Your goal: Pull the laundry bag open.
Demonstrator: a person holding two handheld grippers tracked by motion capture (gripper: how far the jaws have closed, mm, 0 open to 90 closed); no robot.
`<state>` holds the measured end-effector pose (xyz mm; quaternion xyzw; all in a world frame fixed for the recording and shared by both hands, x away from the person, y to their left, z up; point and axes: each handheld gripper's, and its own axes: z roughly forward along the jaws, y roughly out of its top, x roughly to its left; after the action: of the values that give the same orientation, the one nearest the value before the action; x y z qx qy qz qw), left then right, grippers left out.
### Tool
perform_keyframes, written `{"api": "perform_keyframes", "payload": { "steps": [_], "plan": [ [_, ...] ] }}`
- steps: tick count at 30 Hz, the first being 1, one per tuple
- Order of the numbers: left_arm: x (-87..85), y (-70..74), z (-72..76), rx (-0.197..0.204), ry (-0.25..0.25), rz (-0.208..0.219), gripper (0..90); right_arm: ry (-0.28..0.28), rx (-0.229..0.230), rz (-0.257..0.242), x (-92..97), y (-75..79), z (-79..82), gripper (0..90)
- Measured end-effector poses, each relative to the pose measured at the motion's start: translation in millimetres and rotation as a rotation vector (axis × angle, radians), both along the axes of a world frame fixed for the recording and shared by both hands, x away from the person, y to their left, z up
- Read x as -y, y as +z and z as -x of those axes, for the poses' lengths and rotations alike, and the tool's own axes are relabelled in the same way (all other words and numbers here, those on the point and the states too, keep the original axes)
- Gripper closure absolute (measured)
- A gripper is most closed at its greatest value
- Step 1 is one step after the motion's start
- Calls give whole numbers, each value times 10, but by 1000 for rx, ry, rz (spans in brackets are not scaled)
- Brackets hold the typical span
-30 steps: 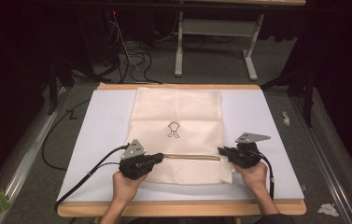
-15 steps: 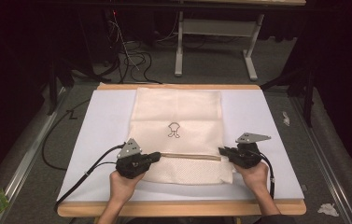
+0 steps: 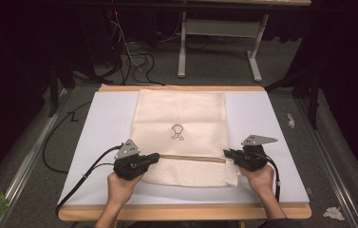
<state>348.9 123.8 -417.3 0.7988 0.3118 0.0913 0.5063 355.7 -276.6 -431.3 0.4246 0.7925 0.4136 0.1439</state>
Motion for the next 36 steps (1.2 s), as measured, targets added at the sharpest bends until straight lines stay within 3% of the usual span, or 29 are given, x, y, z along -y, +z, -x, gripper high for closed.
{"api": "perform_keyframes", "payload": {
  "steps": [5,12,19,36],
  "plan": [
    [-25,-25,-8,8,-9,16,871,-7,1,14,-17,28,-5,881],
    [-19,-32,23,12,-6,-19,872,-16,1,-10,-12,29,-7,881],
    [-74,-20,29,16,9,-18,871,-19,12,-14,6,24,-4,881],
    [-257,-29,5,-2,46,7,871,-15,4,-6,35,6,-8,881]
  ]
}}
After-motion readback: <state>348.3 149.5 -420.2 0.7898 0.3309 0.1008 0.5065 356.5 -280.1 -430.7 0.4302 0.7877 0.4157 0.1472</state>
